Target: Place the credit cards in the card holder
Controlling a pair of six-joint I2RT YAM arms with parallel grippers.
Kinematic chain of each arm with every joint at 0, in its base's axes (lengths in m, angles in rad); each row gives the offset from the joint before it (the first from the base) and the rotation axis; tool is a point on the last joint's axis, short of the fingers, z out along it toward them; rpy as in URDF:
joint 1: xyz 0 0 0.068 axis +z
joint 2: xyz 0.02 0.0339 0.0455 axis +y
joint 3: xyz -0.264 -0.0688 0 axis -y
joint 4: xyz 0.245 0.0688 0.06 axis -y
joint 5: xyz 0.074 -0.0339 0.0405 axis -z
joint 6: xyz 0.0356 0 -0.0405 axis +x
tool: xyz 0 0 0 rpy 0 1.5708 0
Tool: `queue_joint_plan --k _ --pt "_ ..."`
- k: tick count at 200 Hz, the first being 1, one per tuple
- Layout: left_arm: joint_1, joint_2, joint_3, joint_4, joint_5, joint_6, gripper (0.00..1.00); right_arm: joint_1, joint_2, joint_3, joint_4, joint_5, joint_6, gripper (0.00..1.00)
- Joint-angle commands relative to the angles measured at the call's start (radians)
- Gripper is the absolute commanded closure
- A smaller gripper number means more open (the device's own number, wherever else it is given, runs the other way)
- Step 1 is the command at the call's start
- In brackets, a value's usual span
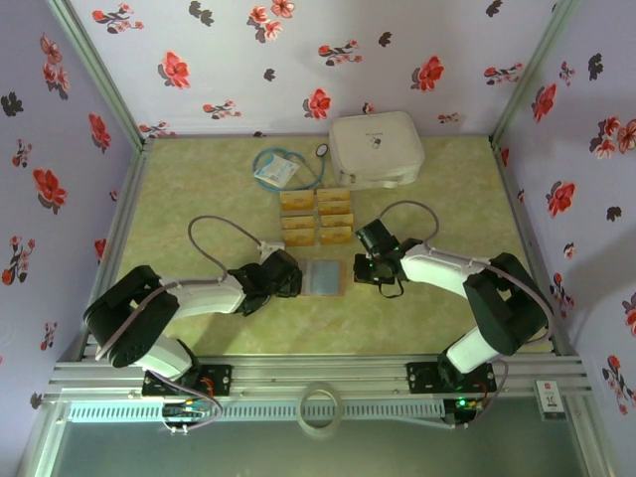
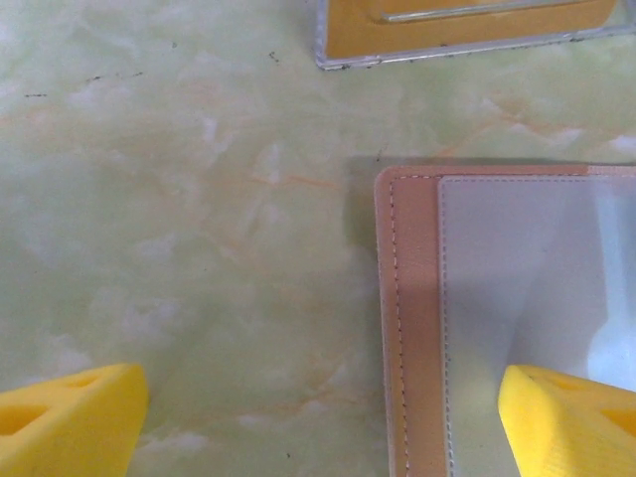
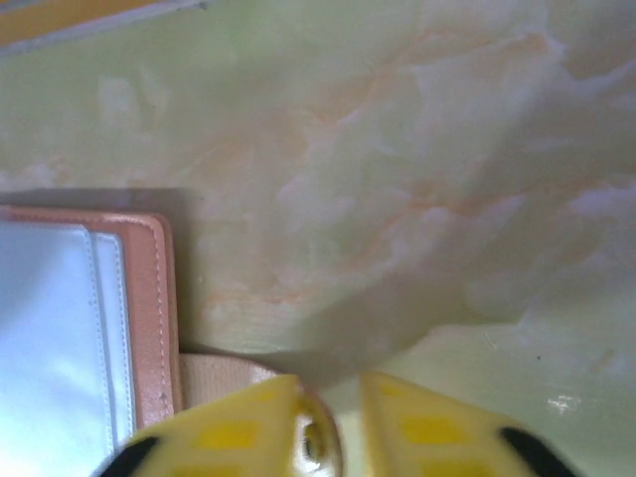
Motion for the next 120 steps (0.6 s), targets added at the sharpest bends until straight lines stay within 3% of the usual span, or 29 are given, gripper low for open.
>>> queue_joint_plan --k 1,57,120 --pt "0.012 -0.061 0.003 -0.043 -0.007 -0.031 0.0 -0.006 -0.046 0.039 -0.033 -0.008 -0.024 0.65" --pt "0.058 -0.217 0.081 -0.186 0.03 -0.172 0.0 -0.009 -0.08 0.223 -0.173 -0.005 -0.175 0.49" --pt "0.091 -0.333 0.255 -0.395 0.024 -0.433 0.0 -0.011 0.094 0.463 -0.262 -0.023 -0.422 0.47"
